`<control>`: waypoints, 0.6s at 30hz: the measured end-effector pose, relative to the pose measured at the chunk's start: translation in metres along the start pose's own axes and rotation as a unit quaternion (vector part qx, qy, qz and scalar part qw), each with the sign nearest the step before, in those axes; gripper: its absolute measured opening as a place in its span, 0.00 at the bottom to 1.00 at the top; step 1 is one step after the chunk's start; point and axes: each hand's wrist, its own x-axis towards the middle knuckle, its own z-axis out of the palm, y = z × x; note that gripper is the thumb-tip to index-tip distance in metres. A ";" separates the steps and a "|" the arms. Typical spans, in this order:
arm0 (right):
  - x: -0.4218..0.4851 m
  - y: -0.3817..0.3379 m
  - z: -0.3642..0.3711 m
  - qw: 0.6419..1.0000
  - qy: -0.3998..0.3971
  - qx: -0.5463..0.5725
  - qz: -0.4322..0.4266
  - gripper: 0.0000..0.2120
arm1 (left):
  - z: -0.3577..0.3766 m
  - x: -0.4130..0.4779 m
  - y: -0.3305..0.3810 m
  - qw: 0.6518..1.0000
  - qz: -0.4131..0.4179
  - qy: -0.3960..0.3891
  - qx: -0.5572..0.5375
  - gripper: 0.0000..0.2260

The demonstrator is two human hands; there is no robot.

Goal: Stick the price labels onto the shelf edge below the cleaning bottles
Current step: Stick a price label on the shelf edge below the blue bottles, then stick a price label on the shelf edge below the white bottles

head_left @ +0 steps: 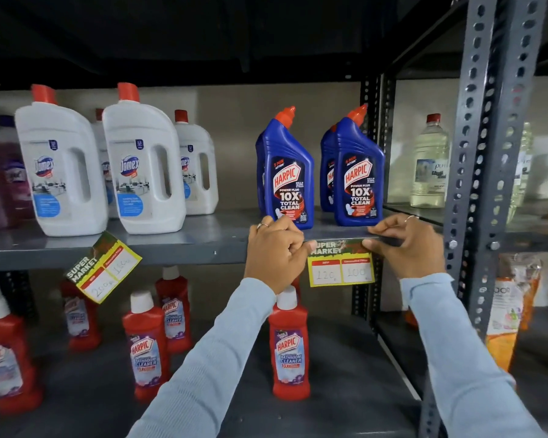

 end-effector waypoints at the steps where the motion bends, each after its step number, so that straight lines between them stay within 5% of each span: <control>1: -0.001 -0.001 0.000 1.000 0.002 0.006 0.002 0.10 | -0.003 0.000 -0.002 1.000 0.010 -0.005 -0.009 0.15; 5: -0.011 -0.008 0.004 0.998 0.051 0.015 0.015 0.07 | -0.017 -0.003 -0.012 0.997 0.044 -0.030 -0.051 0.17; 8: -0.035 -0.026 0.026 0.985 0.172 -0.029 -0.005 0.12 | -0.036 -0.011 -0.022 0.991 0.068 -0.088 -0.070 0.19; 10: -0.055 -0.054 0.051 0.976 0.211 -0.015 -0.053 0.15 | -0.054 -0.023 -0.030 0.989 0.083 -0.120 -0.036 0.13; 12: -0.070 -0.089 0.082 0.975 0.176 0.022 -0.133 0.13 | -0.078 -0.039 -0.048 0.991 0.085 -0.104 -0.003 0.08; 18: -0.109 -0.190 0.182 0.965 -0.066 0.097 -0.233 0.16 | -0.180 -0.089 -0.125 0.997 -0.004 0.064 0.043 0.16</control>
